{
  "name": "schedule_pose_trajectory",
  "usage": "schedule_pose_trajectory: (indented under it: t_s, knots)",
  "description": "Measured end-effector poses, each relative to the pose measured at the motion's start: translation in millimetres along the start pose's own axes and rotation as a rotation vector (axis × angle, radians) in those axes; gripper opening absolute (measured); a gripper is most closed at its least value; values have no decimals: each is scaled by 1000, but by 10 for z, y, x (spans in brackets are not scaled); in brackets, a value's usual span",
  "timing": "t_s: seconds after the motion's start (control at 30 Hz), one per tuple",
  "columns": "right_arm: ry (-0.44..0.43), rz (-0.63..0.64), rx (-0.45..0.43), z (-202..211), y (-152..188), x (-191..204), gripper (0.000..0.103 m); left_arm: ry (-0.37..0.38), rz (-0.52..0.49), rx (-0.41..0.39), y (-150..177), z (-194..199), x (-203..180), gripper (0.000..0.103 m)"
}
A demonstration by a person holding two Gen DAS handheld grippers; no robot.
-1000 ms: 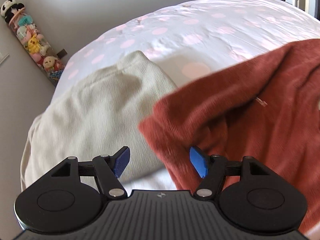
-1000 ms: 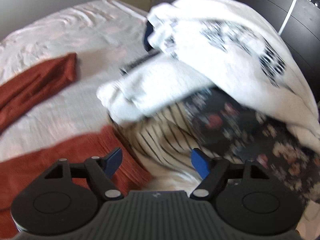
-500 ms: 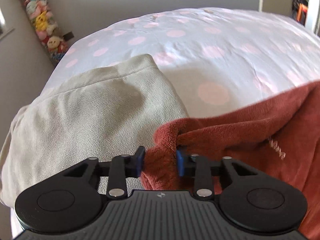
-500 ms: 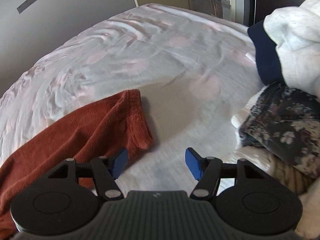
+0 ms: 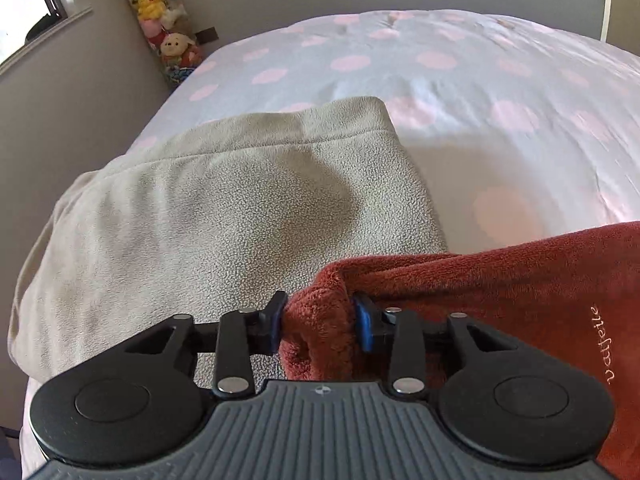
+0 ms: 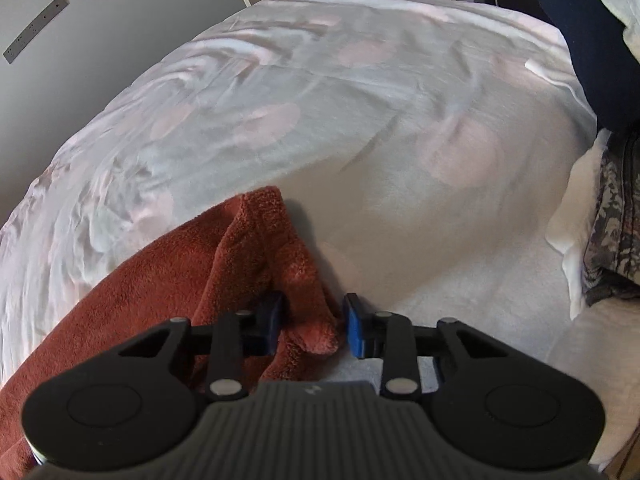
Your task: Fold clothes
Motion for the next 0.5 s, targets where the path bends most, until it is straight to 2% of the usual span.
schedule_pose_trajectory:
  t_s: [0.13, 0.2, 0.33, 0.5]
  knots:
    - [15, 46, -51, 307, 62, 17, 37, 16, -30, -1, 185, 272, -8, 48]
    - [-24, 88, -69, 506, 163, 75, 38, 30, -44, 1, 292, 414, -8, 49]
    - [-170, 209, -50, 912, 566, 376, 38, 58, -71, 3, 506, 697, -7, 49]
    - [-346, 412, -28, 1347, 1271, 915, 37, 101, -70, 17, 799, 959, 77, 50]
Point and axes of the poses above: each gripper's, at about its wrist camera, not at the fingertips, and z roughly against the way its jaws point, x to its left, y to its underside, the point moved 1 cm from there along -z, roughly the way its jaws point, and after that the axes turned 15 degrees about y, right-handed, at the moved point
